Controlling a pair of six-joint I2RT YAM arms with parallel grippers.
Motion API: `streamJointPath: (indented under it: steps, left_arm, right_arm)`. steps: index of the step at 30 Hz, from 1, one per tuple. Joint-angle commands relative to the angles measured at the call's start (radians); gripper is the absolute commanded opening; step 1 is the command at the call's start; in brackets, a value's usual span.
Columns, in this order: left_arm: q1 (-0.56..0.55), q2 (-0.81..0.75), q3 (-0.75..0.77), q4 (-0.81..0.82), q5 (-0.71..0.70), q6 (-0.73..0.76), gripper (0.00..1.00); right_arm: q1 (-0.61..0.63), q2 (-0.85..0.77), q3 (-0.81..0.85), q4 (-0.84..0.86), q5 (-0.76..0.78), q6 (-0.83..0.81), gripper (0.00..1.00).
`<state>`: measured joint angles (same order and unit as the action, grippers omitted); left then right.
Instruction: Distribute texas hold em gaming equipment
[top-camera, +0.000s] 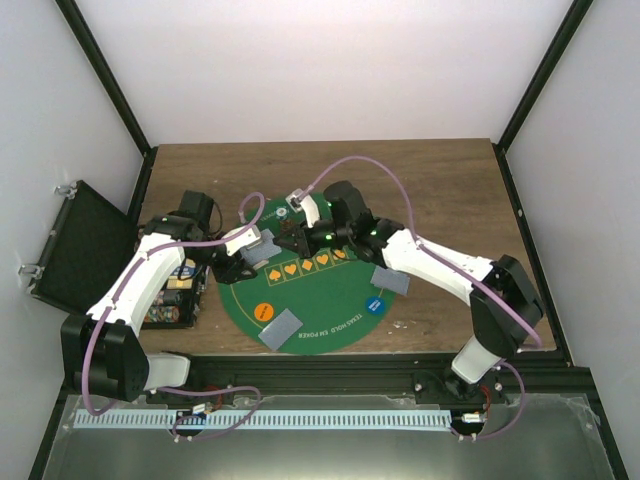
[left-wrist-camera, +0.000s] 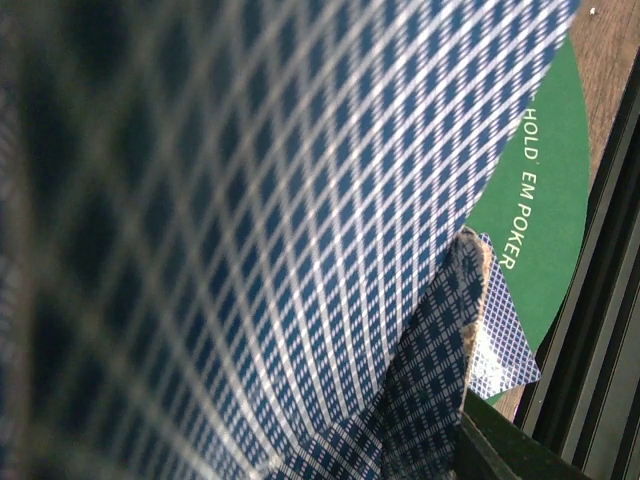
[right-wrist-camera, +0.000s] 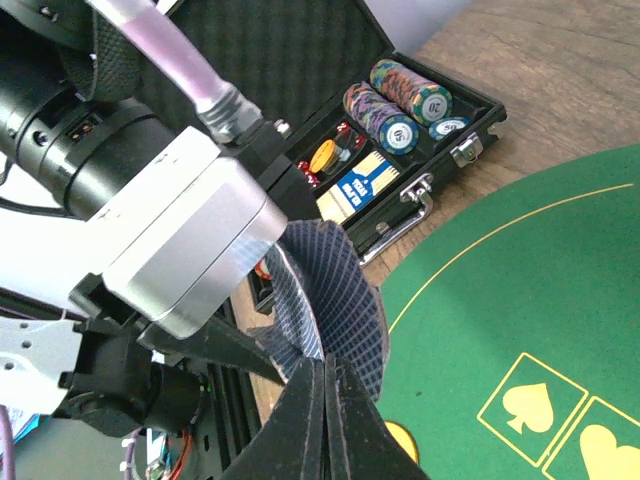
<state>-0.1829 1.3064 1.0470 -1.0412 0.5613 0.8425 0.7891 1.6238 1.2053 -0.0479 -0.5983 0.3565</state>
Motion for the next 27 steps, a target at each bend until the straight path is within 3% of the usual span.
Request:
streamJointPath:
  steps: [1, 18, 27]
  left_arm:
    - [0.002, -0.007, 0.008, 0.014, 0.007, 0.004, 0.48]
    - [0.012, 0.008, -0.032, 0.066, -0.021, -0.042, 0.48]
    - [0.041, 0.022, -0.046, 0.102, -0.051, -0.065, 0.48]
  right_arm:
    - [-0.018, -0.061, -0.020, 0.029, -0.076, 0.000, 0.01]
    - [-0.094, -0.148, -0.032, -0.008, -0.029, -0.014, 0.01]
    - [-0.102, -0.185, 0.028, -0.189, 0.132, -0.207, 0.01]
